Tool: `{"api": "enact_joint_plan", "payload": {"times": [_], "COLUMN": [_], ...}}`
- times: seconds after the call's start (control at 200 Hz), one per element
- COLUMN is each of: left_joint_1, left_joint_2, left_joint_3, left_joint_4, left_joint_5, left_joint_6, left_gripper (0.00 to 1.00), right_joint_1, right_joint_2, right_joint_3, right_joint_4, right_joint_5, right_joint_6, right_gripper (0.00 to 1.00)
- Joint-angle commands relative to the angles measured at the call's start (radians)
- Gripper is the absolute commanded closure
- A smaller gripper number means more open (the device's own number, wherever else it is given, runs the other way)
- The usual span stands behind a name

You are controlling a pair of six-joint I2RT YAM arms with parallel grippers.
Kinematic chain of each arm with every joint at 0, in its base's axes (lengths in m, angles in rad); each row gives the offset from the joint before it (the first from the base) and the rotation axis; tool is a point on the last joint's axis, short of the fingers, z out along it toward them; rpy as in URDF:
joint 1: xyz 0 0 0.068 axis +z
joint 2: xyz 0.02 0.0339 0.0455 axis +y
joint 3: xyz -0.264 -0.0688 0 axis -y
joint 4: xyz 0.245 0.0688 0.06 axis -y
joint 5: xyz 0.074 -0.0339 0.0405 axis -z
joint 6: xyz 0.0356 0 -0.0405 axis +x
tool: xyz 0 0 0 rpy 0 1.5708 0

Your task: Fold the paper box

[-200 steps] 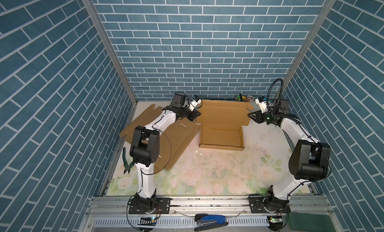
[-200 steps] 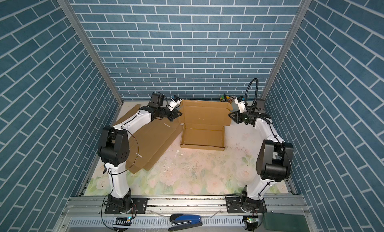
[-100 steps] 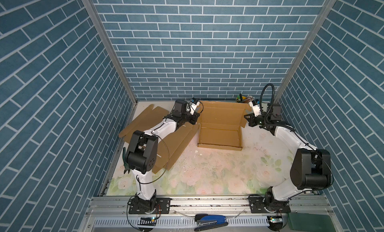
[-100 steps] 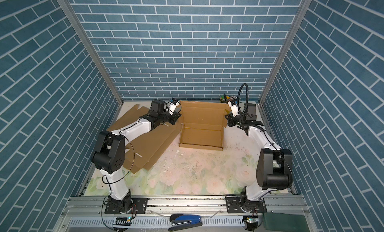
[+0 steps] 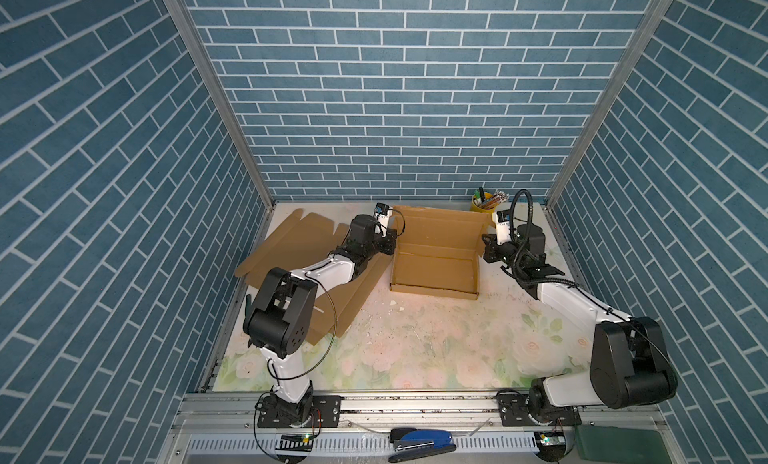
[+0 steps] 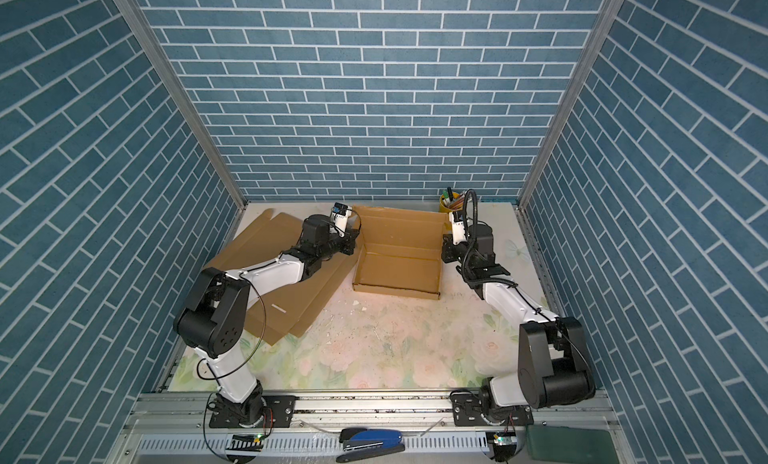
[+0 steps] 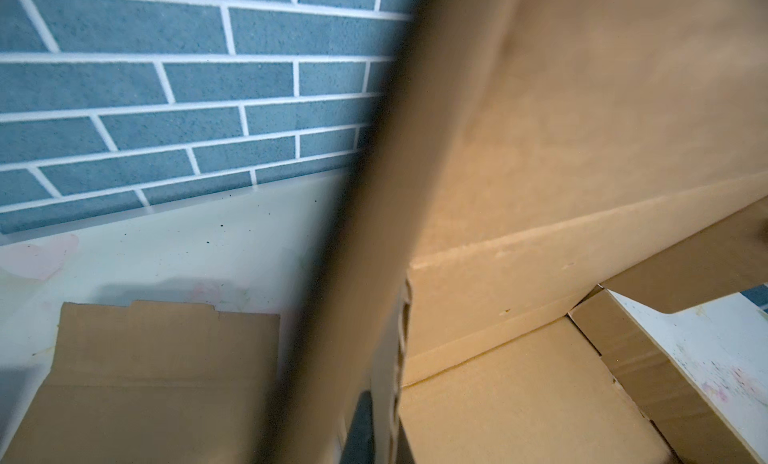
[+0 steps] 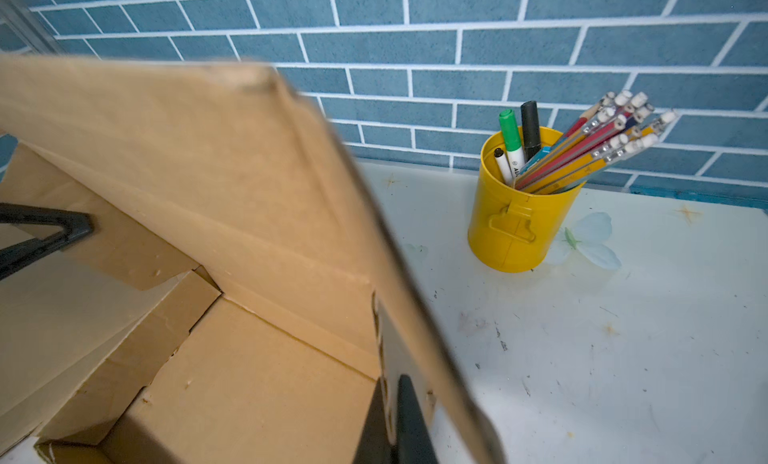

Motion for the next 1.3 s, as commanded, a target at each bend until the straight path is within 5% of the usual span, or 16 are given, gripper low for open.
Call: {"api": "enact_joint_plan", "payload": {"times": [0.0, 0.87, 1.295], "left_joint_1": [-0.044, -0.129, -0.203], "left_joint_2": [-0.017, -0.036, -0.03], "left_joint_3": [-0.047, -0.303, -0.267], "left_joint_4": [0.076, 0.269, 0.237], "left_joint_5": [0.006, -0.091, -0.149], "left_joint_6": [-0.037, -0.034, -0.065], "left_gripper": [0.99, 0.99, 0.99], "right_joint_1": [0.058, 0.186, 0.228], "right_joint_2": [-0.016, -0.007, 0.014], "right_joint_3": [-0.058, -0.275, -0.282], "right_joint_4": [0.115, 0.287, 0.324], "right_joint_5": [0.055, 0.205, 0.222], "right_joint_6": [0.076, 0.176, 0.238], "right_gripper": [1.0, 1.0, 1.0]}}
